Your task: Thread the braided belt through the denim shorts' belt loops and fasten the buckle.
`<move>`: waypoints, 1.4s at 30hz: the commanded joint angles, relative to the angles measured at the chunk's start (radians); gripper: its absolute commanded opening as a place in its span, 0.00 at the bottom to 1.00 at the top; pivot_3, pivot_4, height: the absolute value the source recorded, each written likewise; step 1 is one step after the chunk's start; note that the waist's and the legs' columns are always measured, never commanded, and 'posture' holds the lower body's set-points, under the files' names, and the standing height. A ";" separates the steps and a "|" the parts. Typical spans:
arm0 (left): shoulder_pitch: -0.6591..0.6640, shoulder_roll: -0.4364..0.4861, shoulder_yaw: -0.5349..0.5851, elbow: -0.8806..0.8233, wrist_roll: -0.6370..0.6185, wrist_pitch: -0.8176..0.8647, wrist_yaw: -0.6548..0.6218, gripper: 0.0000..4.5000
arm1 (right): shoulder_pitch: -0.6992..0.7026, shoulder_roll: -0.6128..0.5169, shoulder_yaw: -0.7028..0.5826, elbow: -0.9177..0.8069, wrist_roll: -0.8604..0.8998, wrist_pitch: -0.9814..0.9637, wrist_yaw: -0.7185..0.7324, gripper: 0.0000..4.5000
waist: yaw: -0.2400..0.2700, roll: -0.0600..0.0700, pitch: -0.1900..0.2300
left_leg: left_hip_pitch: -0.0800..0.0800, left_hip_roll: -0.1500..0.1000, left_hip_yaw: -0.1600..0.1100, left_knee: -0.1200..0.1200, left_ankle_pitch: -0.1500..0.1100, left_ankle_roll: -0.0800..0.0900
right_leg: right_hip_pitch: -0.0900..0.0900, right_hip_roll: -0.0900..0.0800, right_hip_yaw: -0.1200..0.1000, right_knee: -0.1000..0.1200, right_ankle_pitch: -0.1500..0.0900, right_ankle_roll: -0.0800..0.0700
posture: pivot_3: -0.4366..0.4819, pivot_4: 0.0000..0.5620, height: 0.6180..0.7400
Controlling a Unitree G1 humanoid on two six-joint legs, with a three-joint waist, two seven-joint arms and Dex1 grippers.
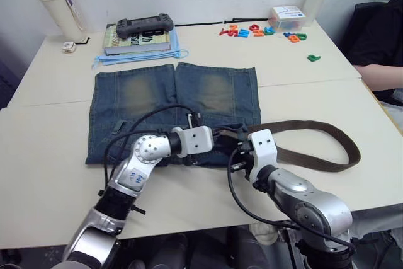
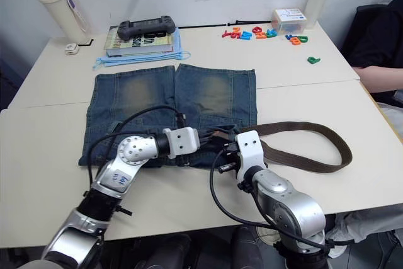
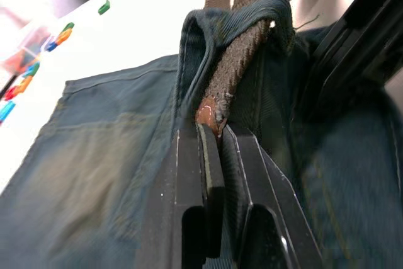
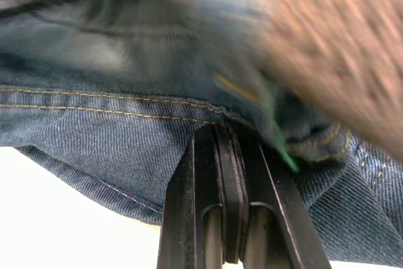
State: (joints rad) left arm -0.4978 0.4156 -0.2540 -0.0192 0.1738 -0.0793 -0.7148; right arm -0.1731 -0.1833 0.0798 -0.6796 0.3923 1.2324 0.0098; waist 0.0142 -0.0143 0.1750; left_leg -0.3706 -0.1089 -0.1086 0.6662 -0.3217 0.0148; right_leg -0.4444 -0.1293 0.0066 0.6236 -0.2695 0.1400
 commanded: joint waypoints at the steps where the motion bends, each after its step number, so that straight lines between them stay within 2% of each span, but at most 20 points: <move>1: 0.008 0.044 0.058 -0.091 -0.031 -0.033 0.004 0.00 | 0.016 0.006 -0.002 0.000 -0.008 0.030 -0.001 0.00 | 0.000 0.000 0.000 | 0.000 0.000 0.000 0.000 0.000 0.000 | 0.000 0.000 0.000 0.000 0.000 0.000 | 0.48 0.27 0.78; 6: 0.035 0.123 0.090 -0.138 -0.001 -0.054 0.022 0.00 | 0.011 0.011 -0.002 0.002 -0.010 0.036 0.003 0.00 | -0.006 0.000 0.000 | 0.000 0.000 0.000 -0.001 0.000 0.000 | 0.000 0.000 0.000 0.000 0.000 0.000 | 0.48 0.27 0.78; 12: 0.087 0.195 0.137 -0.170 0.080 -0.138 0.103 0.00 | 0.007 0.024 -0.003 0.006 -0.012 0.036 0.010 0.00 | -0.014 0.000 0.000 | 0.000 0.000 0.000 -0.001 0.000 0.000 | 0.000 0.000 0.000 -0.001 0.000 0.000 | 0.48 0.27 0.78; 17: 0.109 0.234 0.155 -0.123 0.155 -0.203 0.184 0.00 | 0.004 0.035 -0.006 0.006 -0.011 0.038 0.014 0.00 | -0.015 0.000 0.000 | 0.000 0.001 0.000 -0.002 0.000 0.000 | 0.000 0.001 0.000 -0.001 0.000 0.000 | 0.48 0.27 0.78; 23: 0.122 0.238 0.148 -0.041 0.219 -0.246 0.277 0.00 | 0.003 0.053 -0.015 -0.001 -0.003 0.045 0.015 0.00 | -0.015 0.000 0.000 | 0.000 0.001 0.000 -0.002 0.000 0.000 | 0.000 0.001 0.000 -0.001 0.000 0.000 | 0.48 0.27 0.78; 30: 0.167 0.273 0.188 -0.007 0.201 -0.293 0.315 0.00 | -0.007 0.092 -0.064 -0.009 0.013 0.063 0.018 0.00 | -0.018 0.000 0.000 | 0.000 0.001 0.000 -0.002 0.000 0.000 | -0.001 0.001 0.000 -0.001 0.000 0.000 | 0.48 0.27 0.78; 37: 0.239 0.318 0.277 -0.067 0.119 -0.331 0.298 0.00 | -0.038 0.081 -0.113 0.000 0.013 0.085 0.024 0.00 | -0.014 0.001 0.000 | 0.000 0.000 0.000 -0.002 0.000 0.000 | -0.001 0.000 0.000 -0.001 0.000 0.000 | 0.48 0.27 0.78; 42: 0.268 0.296 0.302 -0.125 0.086 -0.281 0.291 0.00 | -0.050 0.076 -0.123 -0.009 0.019 0.105 0.033 0.00 | -0.015 0.001 0.000 | 0.000 0.000 0.000 -0.002 0.000 0.000 | 0.000 0.000 0.000 0.000 0.000 0.000 | 0.48 0.27 0.78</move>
State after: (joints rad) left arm -0.2435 0.7172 0.0027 -0.0819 0.2981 -0.3814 -0.4297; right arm -0.2210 -0.0985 -0.0089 -0.6663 0.4117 1.3292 0.0438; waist -0.0008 -0.0136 0.1754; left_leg -0.3705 -0.1084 -0.1087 0.6644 -0.3221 0.0148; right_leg -0.4449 -0.1293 0.0065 0.6230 -0.2697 0.1397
